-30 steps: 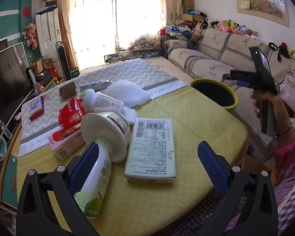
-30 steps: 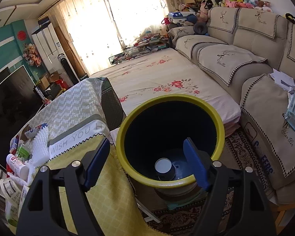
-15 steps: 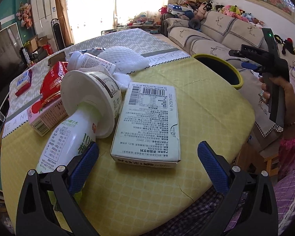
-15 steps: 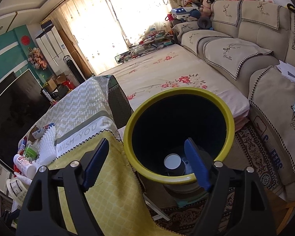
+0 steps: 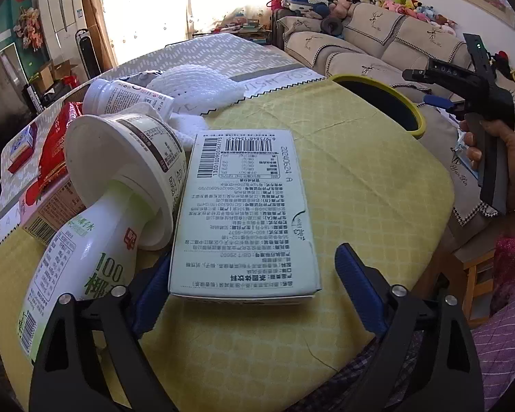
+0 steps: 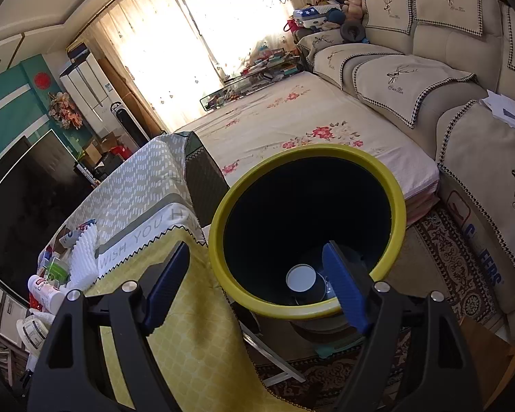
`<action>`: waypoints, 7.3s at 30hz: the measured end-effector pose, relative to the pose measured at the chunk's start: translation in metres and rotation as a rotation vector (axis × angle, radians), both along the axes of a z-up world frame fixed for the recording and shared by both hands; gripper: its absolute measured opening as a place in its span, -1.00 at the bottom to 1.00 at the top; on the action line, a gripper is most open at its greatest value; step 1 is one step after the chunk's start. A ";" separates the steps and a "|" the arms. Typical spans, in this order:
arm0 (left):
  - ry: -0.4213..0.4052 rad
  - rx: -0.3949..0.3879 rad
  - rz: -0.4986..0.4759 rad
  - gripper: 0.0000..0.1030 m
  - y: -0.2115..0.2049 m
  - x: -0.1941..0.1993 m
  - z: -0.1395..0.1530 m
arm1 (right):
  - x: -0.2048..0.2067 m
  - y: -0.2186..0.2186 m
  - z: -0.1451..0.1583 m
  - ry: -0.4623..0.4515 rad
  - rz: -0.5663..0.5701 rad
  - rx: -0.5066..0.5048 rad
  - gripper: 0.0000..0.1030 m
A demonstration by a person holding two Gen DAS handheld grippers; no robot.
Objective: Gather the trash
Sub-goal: 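Grasp the white barcode box with the left tool, then carry the white box over the bin and open the left tool, then grasp the white plastic tub with the right tool, then carry the plastic tub over the bin and open the right tool, then grasp the white vitamin bottle with the left tool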
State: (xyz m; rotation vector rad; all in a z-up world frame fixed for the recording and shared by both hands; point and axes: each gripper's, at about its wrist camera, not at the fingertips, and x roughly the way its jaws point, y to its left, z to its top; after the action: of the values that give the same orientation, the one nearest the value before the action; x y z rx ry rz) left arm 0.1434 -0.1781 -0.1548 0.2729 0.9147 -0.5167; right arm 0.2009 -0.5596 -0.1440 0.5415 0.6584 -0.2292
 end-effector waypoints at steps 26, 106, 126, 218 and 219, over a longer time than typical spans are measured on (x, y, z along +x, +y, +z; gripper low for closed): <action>-0.091 -0.103 -0.047 0.38 -0.062 0.013 0.040 | -0.020 -0.022 -0.001 -0.047 -0.029 0.037 0.47; -0.361 -0.102 0.564 0.91 0.160 -0.007 0.113 | 0.049 0.303 0.022 -0.030 0.989 0.026 0.36; -0.304 -0.105 0.556 0.90 0.153 0.007 0.092 | 0.058 0.312 0.024 -0.039 0.983 -0.012 -0.01; -0.060 0.049 0.129 0.53 0.018 0.080 0.061 | 0.050 0.016 0.003 0.124 0.030 -0.224 0.13; -0.052 0.060 0.122 0.49 0.015 0.084 0.059 | 0.051 0.017 0.002 0.123 0.034 -0.222 0.13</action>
State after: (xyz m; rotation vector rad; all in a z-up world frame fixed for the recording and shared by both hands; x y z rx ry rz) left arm 0.2271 -0.1630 -0.0961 0.2818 0.8911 -0.3683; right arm 0.2514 -0.5429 -0.1416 0.3044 0.7504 -0.3018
